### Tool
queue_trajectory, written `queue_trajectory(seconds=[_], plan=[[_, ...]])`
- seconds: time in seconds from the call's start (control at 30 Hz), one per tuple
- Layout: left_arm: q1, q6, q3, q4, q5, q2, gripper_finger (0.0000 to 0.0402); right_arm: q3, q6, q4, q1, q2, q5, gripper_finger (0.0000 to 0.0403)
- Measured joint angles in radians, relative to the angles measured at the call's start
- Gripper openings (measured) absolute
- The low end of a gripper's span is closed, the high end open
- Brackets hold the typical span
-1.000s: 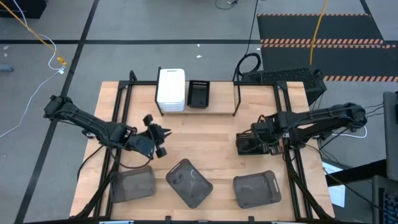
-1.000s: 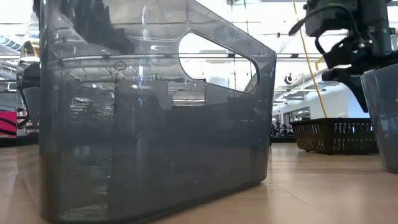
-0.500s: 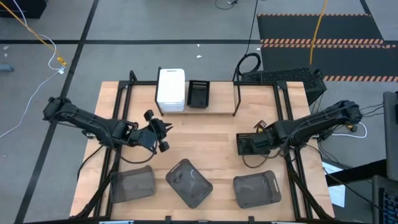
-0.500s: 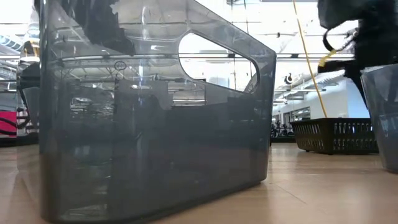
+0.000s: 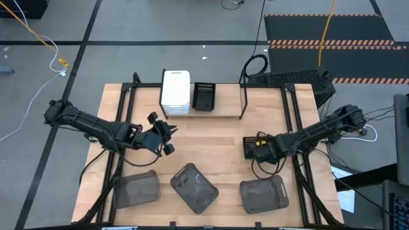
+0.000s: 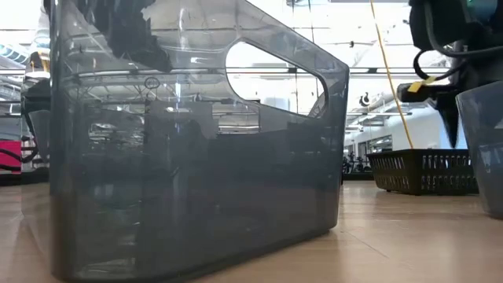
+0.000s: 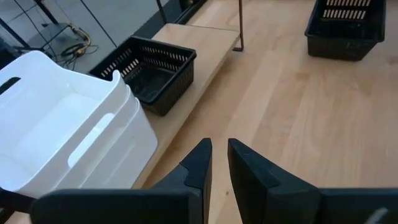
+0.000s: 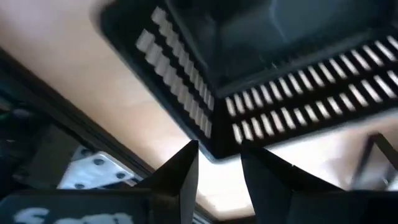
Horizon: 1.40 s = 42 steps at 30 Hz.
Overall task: Stack baskets on shelf by color
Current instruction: Stack the black bin on top of the other black bin on the shelf
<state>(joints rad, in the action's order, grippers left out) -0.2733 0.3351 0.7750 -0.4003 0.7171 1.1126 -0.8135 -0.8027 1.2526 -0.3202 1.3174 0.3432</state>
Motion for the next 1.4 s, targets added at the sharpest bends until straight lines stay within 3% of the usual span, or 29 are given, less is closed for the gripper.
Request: queue_trajectory(seconds=[0.23,0.5,0.63,0.73,0.93,1.0,1.1,1.13,1.2,1.33,1.4], plan=[[0.0,0.044,0.0,-0.022,-0.016,0.003,0.0056,0.041,0.007,0.002,-0.009,-0.001,-0.056,0.0114],[-0.004,0.053,-0.001,-0.028,-0.027,0.072,0.0056,0.113,0.016,-0.161,-0.025,-0.001,-0.08,0.0111],[-0.003,0.04,-0.001,-0.023,-0.026,0.105,0.0056,0.095,0.078,-0.281,-0.025,0.0,-0.087,0.0066],[-0.001,0.04,-0.001,-0.013,-0.026,0.128,0.0056,0.047,0.108,-0.349,-0.016,-0.007,-0.189,0.0015],[0.0,0.03,0.0,-0.008,-0.004,0.172,0.0056,-0.059,0.211,-0.701,-0.008,-0.06,-0.243,0.0005],[0.005,0.027,0.0,-0.008,-0.002,0.181,0.0056,-0.114,0.301,-0.827,0.014,-0.068,-0.201,0.0004],[0.006,0.033,0.0,-0.01,0.005,0.196,0.0056,-0.218,0.521,-0.926,0.086,-0.068,0.02,0.0004],[0.006,0.032,0.0,-0.011,0.008,0.198,0.0056,-0.248,0.548,-0.933,0.125,-0.063,0.048,0.0003],[0.007,0.033,0.0,-0.018,0.015,0.198,0.0056,-0.312,0.562,-0.936,0.221,-0.046,-0.026,0.0003],[0.026,0.024,0.0,-0.028,0.027,0.196,0.0056,-0.504,0.696,-0.956,0.42,0.079,-0.306,0.0002],[0.04,0.026,0.0,-0.028,0.029,0.195,0.0056,-0.612,0.757,-0.909,0.496,0.158,-0.371,0.0002]])
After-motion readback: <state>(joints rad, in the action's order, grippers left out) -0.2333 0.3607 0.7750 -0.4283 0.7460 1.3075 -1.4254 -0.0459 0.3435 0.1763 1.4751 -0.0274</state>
